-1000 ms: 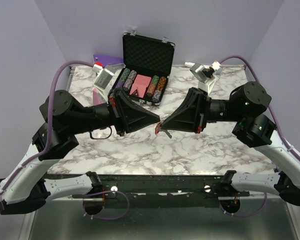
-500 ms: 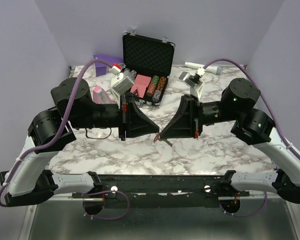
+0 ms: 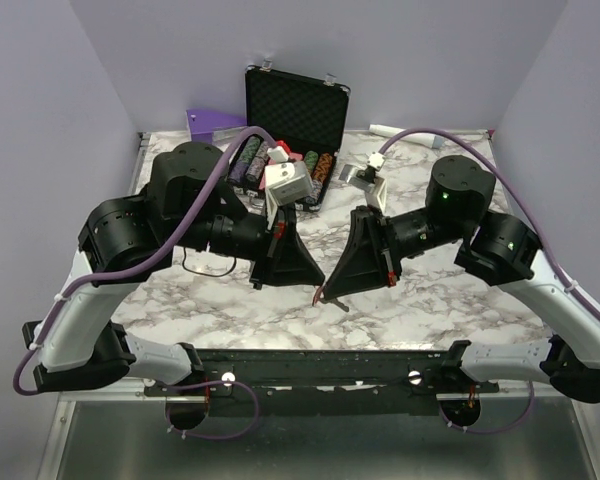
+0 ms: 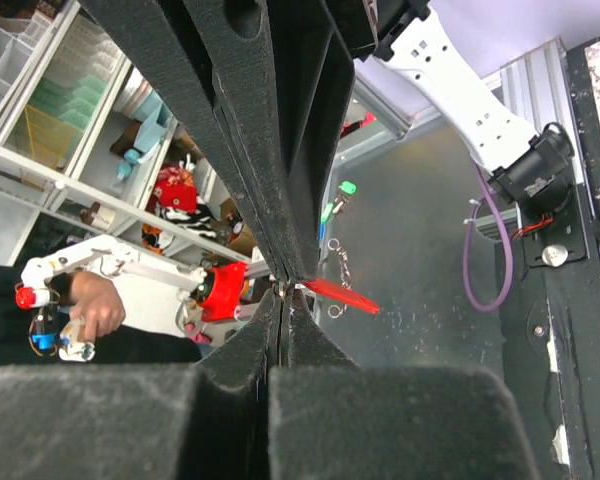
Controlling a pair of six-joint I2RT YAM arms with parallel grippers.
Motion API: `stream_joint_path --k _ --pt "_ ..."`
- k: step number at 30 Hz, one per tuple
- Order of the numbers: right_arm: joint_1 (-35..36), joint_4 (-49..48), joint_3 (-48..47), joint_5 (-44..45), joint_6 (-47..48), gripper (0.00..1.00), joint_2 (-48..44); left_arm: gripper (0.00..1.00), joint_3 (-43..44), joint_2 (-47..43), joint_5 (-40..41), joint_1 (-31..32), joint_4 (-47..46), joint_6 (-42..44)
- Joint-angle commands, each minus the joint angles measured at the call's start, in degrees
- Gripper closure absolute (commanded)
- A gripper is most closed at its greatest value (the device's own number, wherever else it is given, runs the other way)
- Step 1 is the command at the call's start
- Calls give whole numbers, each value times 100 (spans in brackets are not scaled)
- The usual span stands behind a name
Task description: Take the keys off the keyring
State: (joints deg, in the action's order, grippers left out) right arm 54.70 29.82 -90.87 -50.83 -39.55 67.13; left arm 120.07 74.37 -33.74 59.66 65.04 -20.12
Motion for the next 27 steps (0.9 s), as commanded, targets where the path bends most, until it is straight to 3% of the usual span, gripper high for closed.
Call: stream_joint_path --k 1,8,14,20,24,27 --pt "-3 111 -159 135 167 99 186 100 350 446 -476 134 263 307" --pt "-3 147 -150 161 167 99 186 100 746 746 -555 169 571 483" --pt "-3 156 -28 389 176 99 55 97 641 509 -90 169 581 421" --pt "-3 -55 17 468 35 99 10 71 -290 -316 516 169 -130 228" --pt "-3 -292 113 530 -88 99 -42 40 -598 -756 1192 151 -430 52" --pt "-3 -468 210 714 -176 99 -78 24 -774 -1116 1755 151 -614 -80"
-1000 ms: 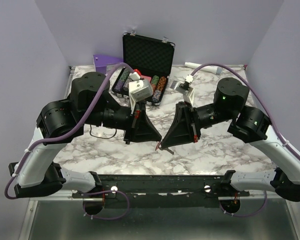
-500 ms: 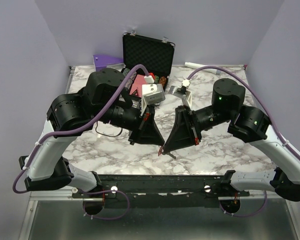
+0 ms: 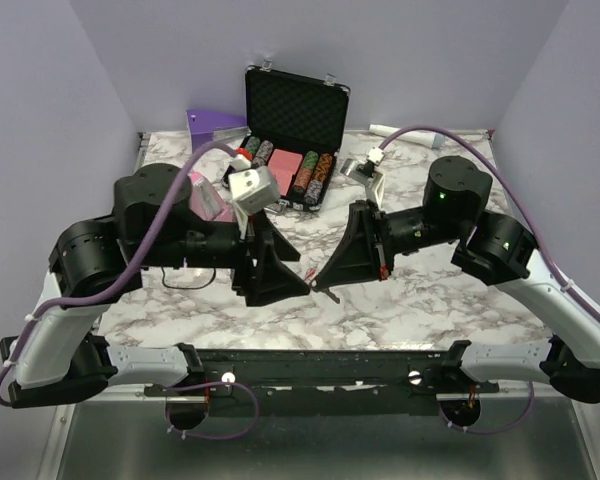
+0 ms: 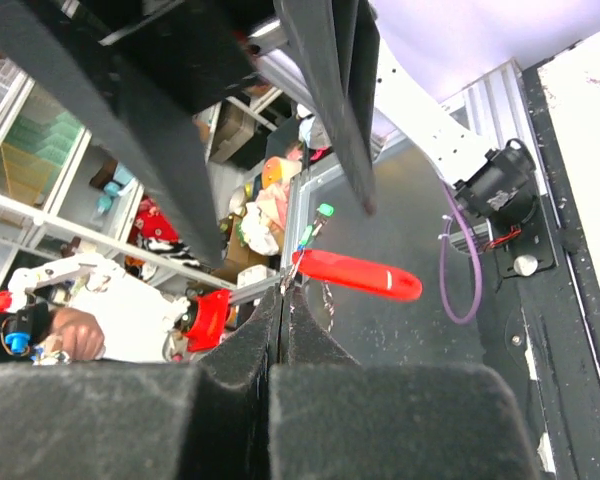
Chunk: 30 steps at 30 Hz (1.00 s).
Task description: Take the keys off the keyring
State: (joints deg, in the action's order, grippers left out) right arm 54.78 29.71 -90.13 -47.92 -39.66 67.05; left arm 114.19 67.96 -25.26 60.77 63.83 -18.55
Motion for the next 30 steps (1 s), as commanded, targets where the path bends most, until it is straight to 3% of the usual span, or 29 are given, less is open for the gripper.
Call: stream_joint_path --k 1,7,13,18,23,30 --pt "-12 -501 162 511 -174 99 -86 20 -291 -616 1030 31 -608 -272" --pt "-12 -1317 478 828 -560 99 -297 4 -942 -1399 1795 22 -1311 -650" --pt "-3 -1925 646 653 -912 99 -210 3 -1803 -2023 1946 31 -2234 -1186" --pt "23 -2145 523 539 -1026 99 -113 10 -2119 -2068 1822 31 -2463 -1695" --pt "111 -2154 321 442 -1009 99 71 21 -2901 -2340 1988 31 -3446 -2679" --pt "234 -2207 197 556 -991 99 195 32 -3096 -2446 2385 22 -3474 -3137"
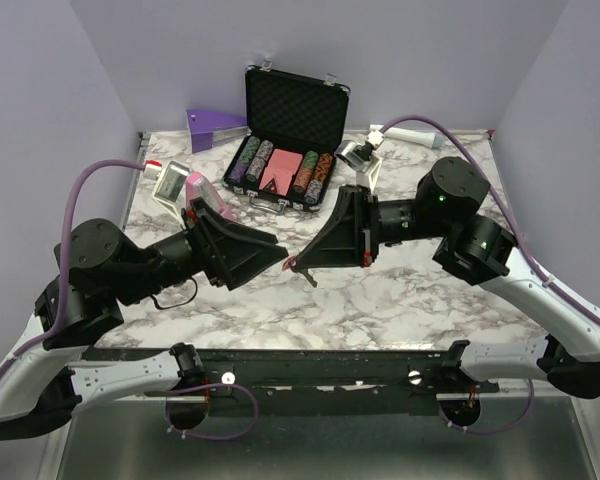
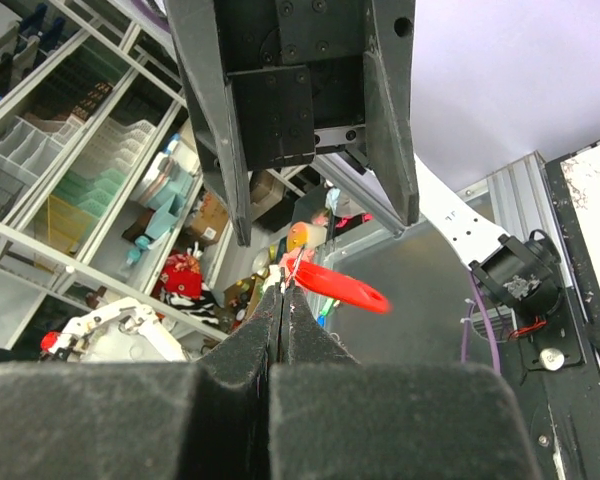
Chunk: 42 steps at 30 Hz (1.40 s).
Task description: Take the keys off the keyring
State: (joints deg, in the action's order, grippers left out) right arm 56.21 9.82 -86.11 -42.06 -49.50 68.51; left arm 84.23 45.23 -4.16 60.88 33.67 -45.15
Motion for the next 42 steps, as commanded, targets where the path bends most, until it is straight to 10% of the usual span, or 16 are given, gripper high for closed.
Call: stream_joint_path --k 1,42 --pt "118 -218 -205 -30 -8 99 66 32 -134 -173 258 20 -458 -495" --pt "400 -191 -249 234 186 99 145 83 -319 56 -506 20 -440 -750"
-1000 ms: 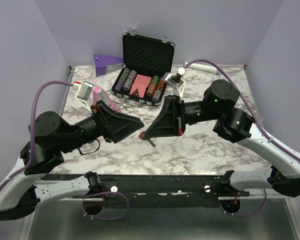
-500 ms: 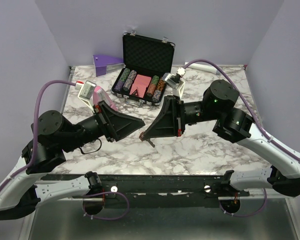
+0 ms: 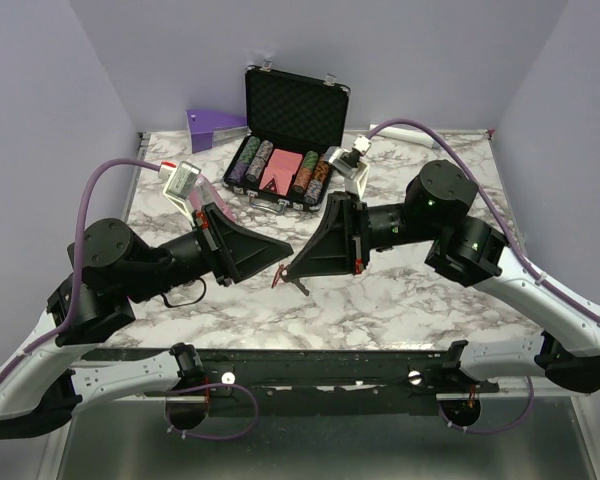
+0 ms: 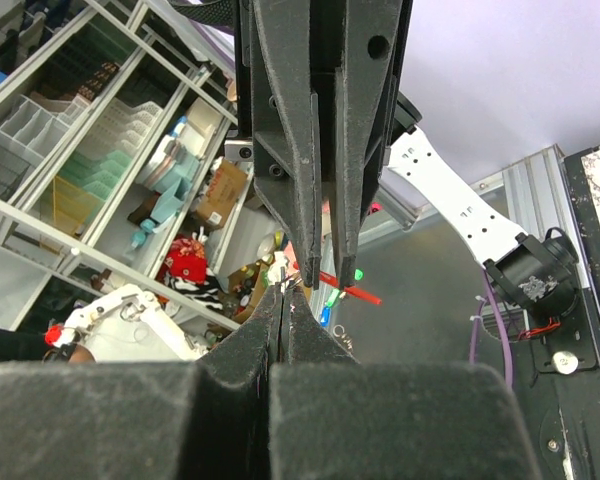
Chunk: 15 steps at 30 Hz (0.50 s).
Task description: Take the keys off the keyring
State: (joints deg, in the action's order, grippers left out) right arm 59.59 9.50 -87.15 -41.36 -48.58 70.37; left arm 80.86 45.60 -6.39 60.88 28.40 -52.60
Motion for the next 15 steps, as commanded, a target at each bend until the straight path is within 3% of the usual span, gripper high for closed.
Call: stream_joint_path --k 1,7,12,15 --pt "53 -176 -144 164 85 99 -32 85 9 27 -301 20 86 -13" --pt "70 -168 -100 164 103 99 -32 85 9 10 -328 20 86 -49" --pt "70 -168 -109 164 155 99 -23 73 0 -60 -310 20 51 -172" --pt "70 -141 -118 181 182 99 -23 70 9 -104 -310 20 34 -242"
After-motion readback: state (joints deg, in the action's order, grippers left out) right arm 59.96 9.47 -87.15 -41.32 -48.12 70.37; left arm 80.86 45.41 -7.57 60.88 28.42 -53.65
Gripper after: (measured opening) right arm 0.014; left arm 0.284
